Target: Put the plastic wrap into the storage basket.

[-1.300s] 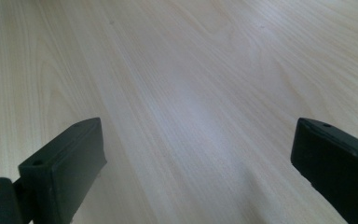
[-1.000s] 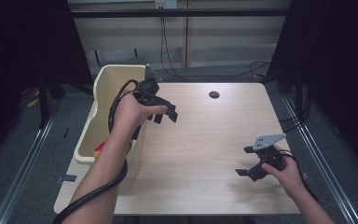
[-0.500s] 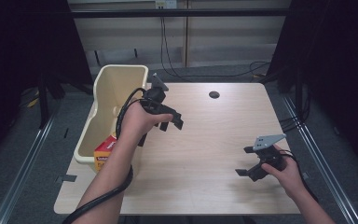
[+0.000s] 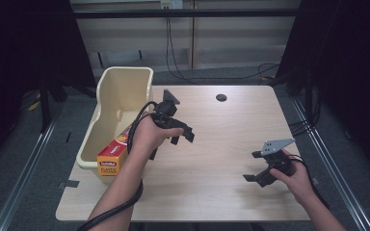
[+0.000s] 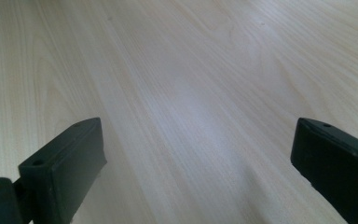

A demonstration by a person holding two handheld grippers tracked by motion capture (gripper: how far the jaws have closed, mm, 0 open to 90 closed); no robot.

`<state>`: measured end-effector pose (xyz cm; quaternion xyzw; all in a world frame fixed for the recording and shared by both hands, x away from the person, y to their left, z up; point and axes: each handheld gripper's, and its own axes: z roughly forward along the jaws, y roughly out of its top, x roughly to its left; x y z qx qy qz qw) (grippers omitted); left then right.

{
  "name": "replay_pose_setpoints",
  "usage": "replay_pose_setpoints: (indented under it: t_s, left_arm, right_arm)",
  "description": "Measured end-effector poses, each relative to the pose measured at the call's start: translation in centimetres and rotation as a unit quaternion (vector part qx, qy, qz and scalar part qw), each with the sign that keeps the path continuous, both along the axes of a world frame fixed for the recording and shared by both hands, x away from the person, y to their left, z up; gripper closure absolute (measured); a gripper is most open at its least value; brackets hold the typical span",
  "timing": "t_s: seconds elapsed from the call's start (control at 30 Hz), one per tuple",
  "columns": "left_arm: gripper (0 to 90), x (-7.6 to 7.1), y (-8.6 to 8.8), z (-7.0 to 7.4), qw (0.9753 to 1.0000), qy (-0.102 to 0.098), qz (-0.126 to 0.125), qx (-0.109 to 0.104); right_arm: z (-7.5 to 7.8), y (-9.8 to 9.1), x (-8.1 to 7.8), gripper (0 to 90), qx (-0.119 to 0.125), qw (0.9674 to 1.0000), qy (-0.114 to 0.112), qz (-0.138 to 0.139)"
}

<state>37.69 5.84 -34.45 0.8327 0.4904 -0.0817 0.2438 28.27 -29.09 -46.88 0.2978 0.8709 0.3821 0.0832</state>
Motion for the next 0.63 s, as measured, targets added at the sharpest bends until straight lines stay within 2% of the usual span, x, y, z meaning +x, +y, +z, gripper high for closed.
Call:
replay_pose_setpoints:
  t_s: [0.13, 0.33, 0.43, 0.63]
  left_arm:
    - [12.2, -0.2, -0.3, -0.7, 1.0000, -0.005, -0.006, -0.001]
    - [12.0, -0.5, -0.8, -2.0, 0.9998, 0.001, -0.016, -0.009]
    - [11.9, -0.7, -1.0, -2.6, 0.9998, -0.005, -0.021, -0.004]
    - [11.9, -1.1, -1.4, -3.9, 0.9994, -0.015, -0.029, -0.010]
  right_arm:
    - [0.0, 0.0, 0.0, 2.5, 0.000, 1.0000, 0.000, 0.000]
    - [-0.2, -0.2, 0.1, 2.5, -0.004, 1.0000, 0.000, -0.002]
    - [-0.3, -0.2, 0.1, 2.5, -0.005, 1.0000, 0.002, -0.001]
    - [-0.6, -0.3, 0.1, 2.5, -0.012, 0.9999, 0.005, -0.005]
